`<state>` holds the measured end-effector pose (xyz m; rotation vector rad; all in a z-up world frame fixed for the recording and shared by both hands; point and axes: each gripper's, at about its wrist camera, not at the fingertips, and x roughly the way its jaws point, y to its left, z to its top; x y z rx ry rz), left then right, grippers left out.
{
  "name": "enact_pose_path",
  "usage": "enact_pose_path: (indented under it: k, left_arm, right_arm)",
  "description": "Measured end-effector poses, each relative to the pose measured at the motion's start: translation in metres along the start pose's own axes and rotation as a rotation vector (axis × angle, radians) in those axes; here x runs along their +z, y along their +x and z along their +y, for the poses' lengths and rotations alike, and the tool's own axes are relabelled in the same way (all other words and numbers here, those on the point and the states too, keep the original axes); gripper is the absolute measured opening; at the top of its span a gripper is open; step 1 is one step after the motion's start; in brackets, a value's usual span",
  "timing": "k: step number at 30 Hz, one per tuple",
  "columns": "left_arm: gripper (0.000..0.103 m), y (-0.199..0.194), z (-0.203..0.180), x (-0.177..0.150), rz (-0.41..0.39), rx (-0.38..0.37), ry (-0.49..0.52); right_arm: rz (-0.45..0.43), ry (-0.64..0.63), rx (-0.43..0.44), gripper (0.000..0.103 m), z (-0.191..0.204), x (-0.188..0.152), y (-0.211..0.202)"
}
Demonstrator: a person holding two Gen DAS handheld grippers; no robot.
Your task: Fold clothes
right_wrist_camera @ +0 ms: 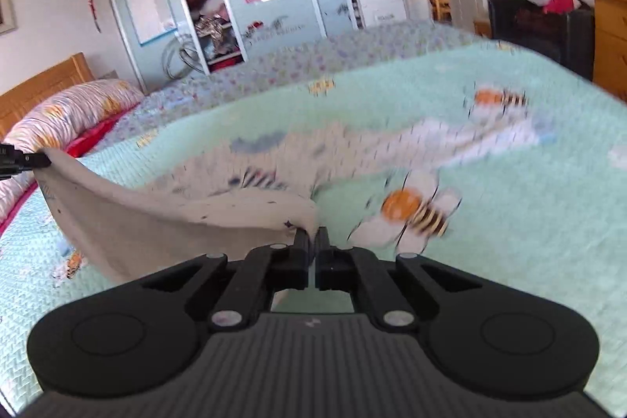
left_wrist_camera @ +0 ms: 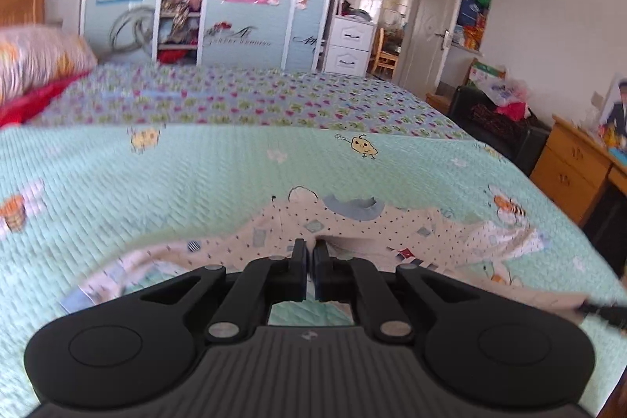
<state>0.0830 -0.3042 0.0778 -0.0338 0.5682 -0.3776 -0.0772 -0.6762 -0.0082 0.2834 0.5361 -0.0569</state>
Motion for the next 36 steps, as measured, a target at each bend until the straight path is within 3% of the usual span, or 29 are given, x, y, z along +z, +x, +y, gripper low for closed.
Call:
enact_pose_path:
  k: [3,8,11,13,17,19,22,24,25,26,28,31,35,36]
  left_arm:
    - [0.002,-0.013,-0.007,-0.011,0.026,0.009,0.075]
    - [0.003,0.003,-0.012,-0.096,0.203,0.012,0.133]
    - [0.003,0.028,-0.011,-0.154,0.306,0.124,0.226]
    - [0.003,0.035,-0.002,-0.171,0.329,0.129,0.182]
    - [0.003,0.027,0.010,-0.158,0.244,0.149,0.076]
    - [0.003,0.018,0.014,-0.142,0.193,0.151,0.022]
    - [0.003,0.013,0.014,-0.122,0.144,0.177,0.027]
    - [0.003,0.017,0.013,-0.126,0.193,0.203,0.052]
    - [0.004,0.019,0.013,-0.128,0.217,0.215,0.064]
    - [0.005,0.023,0.013,-0.137,0.246,0.213,0.084]
    - [0.007,0.029,0.012,-0.155,0.304,0.210,0.122]
    - [0.007,0.032,0.012,-0.176,0.318,0.213,0.128]
    - [0.007,0.032,0.015,-0.173,0.284,0.221,0.071]
    - [0.007,0.032,0.016,-0.171,0.279,0.219,0.056]
  right_arm:
    - [0.021,-0.010,-0.017,0.001,-0.013,-0.007,0.001]
    - [0.077,-0.010,-0.057,0.001,-0.031,-0.038,0.018]
    - [0.110,-0.010,-0.080,0.003,-0.042,-0.057,0.029]
    - [0.132,-0.010,-0.096,0.004,-0.049,-0.070,0.036]
    - [0.163,-0.010,-0.104,0.014,-0.057,-0.083,0.044]
    - [0.156,0.030,-0.042,0.015,-0.057,-0.073,0.040]
    - [0.151,0.153,0.070,0.015,-0.060,-0.059,0.034]
    - [0.166,0.187,0.109,0.016,-0.061,-0.054,0.036]
    - [0.196,0.180,0.100,0.019,-0.061,-0.055,0.039]
    - [0.221,0.176,0.089,0.030,-0.063,-0.057,0.041]
    - [0.240,0.187,0.061,0.034,-0.070,-0.065,0.035]
    - [0.268,0.204,0.020,0.034,-0.080,-0.078,0.025]
    - [0.266,0.209,-0.004,0.035,-0.089,-0.088,0.012]
    - [0.259,0.204,0.011,0.040,-0.088,-0.088,0.011]
